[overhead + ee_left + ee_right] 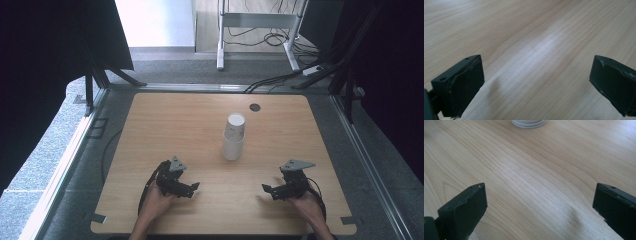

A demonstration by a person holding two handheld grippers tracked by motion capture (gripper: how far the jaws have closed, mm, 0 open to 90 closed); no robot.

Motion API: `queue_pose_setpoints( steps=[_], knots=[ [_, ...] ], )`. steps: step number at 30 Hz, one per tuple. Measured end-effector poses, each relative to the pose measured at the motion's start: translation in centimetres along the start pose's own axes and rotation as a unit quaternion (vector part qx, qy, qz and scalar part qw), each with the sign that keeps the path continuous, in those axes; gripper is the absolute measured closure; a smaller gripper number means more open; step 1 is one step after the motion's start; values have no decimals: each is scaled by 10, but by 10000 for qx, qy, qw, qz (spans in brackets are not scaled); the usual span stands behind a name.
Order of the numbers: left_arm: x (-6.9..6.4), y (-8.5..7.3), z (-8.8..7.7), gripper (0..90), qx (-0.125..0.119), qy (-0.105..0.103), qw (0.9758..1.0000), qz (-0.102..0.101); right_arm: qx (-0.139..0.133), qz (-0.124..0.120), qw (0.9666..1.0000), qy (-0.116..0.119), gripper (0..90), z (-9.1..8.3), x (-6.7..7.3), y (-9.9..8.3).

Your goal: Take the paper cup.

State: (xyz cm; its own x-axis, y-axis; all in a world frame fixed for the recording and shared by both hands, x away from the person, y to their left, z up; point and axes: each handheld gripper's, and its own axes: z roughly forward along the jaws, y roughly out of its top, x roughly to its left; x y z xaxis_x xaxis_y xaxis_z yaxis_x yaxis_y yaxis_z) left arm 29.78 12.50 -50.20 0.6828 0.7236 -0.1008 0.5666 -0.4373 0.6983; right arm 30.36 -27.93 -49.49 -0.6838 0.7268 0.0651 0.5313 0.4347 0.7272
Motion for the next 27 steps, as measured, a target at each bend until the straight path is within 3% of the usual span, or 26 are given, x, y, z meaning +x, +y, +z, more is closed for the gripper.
queue_pose_setpoints(
  steps=[1, 3, 8, 13, 27],
  knots=[
    [0, 0, 0, 0, 0, 0, 10000, 0, -51, 14, 10000, 46, 8, 0, -1, -1],
    [-1, 1, -2, 0, -183, -189, 9996, -76, -81, 70, 9999, 111, 12, 1, -2, -3],
    [-1, -1, 0, 0, -137, 29, 9999, 95, -77, -18, 9999, 86, 15, 4, 0, -4],
    [-1, -2, 3, 0, -113, 45, 9999, 70, -25, -54, 9999, 144, 15, 5, 0, -5],
    [-4, -2, 7, 0, -64, 172, 9994, 295, 50, -122, 9998, 159, 13, 7, 2, -3]
  ],
)
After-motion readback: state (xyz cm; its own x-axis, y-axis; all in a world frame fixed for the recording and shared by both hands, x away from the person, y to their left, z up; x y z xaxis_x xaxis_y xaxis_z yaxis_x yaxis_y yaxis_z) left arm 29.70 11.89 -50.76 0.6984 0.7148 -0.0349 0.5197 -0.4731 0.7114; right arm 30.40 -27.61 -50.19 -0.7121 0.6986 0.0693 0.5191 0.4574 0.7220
